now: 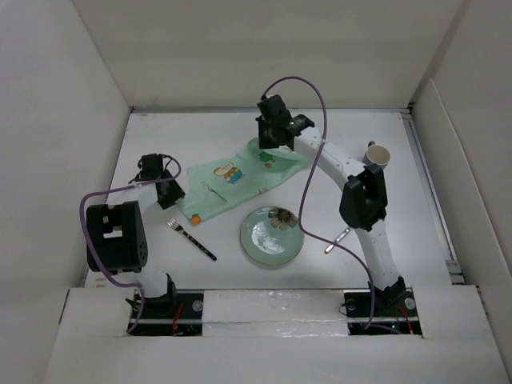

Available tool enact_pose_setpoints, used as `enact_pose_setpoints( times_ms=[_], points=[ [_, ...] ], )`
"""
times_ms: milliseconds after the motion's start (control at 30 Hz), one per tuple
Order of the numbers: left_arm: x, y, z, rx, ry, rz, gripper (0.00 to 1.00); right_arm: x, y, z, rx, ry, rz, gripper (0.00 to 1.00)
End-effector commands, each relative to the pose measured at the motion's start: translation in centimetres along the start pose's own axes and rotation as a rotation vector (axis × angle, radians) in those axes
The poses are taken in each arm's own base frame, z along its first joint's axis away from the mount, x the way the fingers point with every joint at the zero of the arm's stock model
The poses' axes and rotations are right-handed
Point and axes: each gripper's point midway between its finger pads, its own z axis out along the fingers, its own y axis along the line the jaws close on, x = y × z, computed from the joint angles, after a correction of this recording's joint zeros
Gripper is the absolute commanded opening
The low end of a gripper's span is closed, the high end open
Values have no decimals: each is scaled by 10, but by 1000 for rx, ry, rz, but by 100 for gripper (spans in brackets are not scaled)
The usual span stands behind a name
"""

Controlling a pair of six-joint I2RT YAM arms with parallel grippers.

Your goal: Set the dinner table for one person

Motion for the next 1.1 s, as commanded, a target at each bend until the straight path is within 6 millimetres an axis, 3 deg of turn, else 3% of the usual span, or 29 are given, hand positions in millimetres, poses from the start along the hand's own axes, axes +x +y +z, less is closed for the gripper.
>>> enact_pose_setpoints(
  times_ms=[0, 133, 167, 200, 300, 400, 433, 500, 533, 567, 600, 633, 667, 700, 733, 767, 800, 833, 867, 900, 933, 1000, 1033, 1067],
  points=[
    [23, 13, 1, -34, 79, 9, 35, -19, 7, -15, -44, -56, 17, 4],
    [26, 6, 3, -22, 90, 23, 17, -31, 4, -33, -59, -93, 33, 1],
    [24, 4, 3, -15, 84, 24, 5, -31, 5, -36, -67, -97, 35, 1],
    [23, 3, 3, -12, 84, 24, 0, -41, 2, -47, -73, -121, 46, 1],
    [13, -5, -2, 11, 60, 25, 0, -55, -3, -69, -84, -163, 59, 1],
    [-14, -28, -23, 86, -10, 16, 0, -59, -5, -86, -85, -186, 65, 0],
    [-29, -39, -38, 122, -59, 16, 0, -71, -10, -104, -87, -221, 76, 0],
    [-63, -62, -64, 183, -146, 6, 0, -75, -14, -119, -81, -250, 93, 0],
    [-89, -84, -91, 240, -222, 8, 0, -93, -24, -140, -93, -310, 121, 0],
    [-105, -94, -104, 268, -265, 10, 0, -100, -29, -148, -102, -332, 130, 0],
    [-146, -126, -142, 348, -375, 1, 0, -121, -48, -165, -116, -383, 181, 0],
    [-147, -126, -143, 349, -376, 1, 0, -123, -48, -166, -118, -389, 182, 0],
    [-158, -140, -154, 381, -403, -5, 0, -134, -53, -172, -123, -415, 197, 0],
    [-170, -148, -156, 393, -418, -11, 0, -163, -66, -189, -120, -488, 218, 0],
    [-200, -168, -186, 448, -497, -16, 0, -168, -75, -179, -103, -472, 225, 0],
    [-215, -177, -198, 473, -530, -25, 0, -183, -82, -182, -94, -494, 235, 0],
    [-225, -186, -194, 481, -529, -40, 0, -198, -89, -190, -91, -524, 244, 0],
    [-251, -202, -231, 538, -610, -44, 0, -237, -97, -229, -110, -645, 255, 0],
    [-261, -211, -248, 576, -641, -50, 0, -249, -102, -226, -118, -672, 256, 0],
    [-270, -218, -255, 598, -663, -55, 0, -264, -104, -243, -143, -729, 255, 0],
    [-287, -228, -292, 655, -739, -63, 0, -288, -113, -270, -168, -838, 253, 0],
    [-300, -236, -316, 695, -790, -71, 0, -305, -117, -307, -217, -938, 248, 0],
    [-308, -242, -340, 743, -841, -73, 0, -317, -116, -329, -257, -1018, 225, 0],
    [-313, -239, -348, 754, -868, -78, 0, -314, -130, -321, -236, -1013, 227, 0]
  ],
)
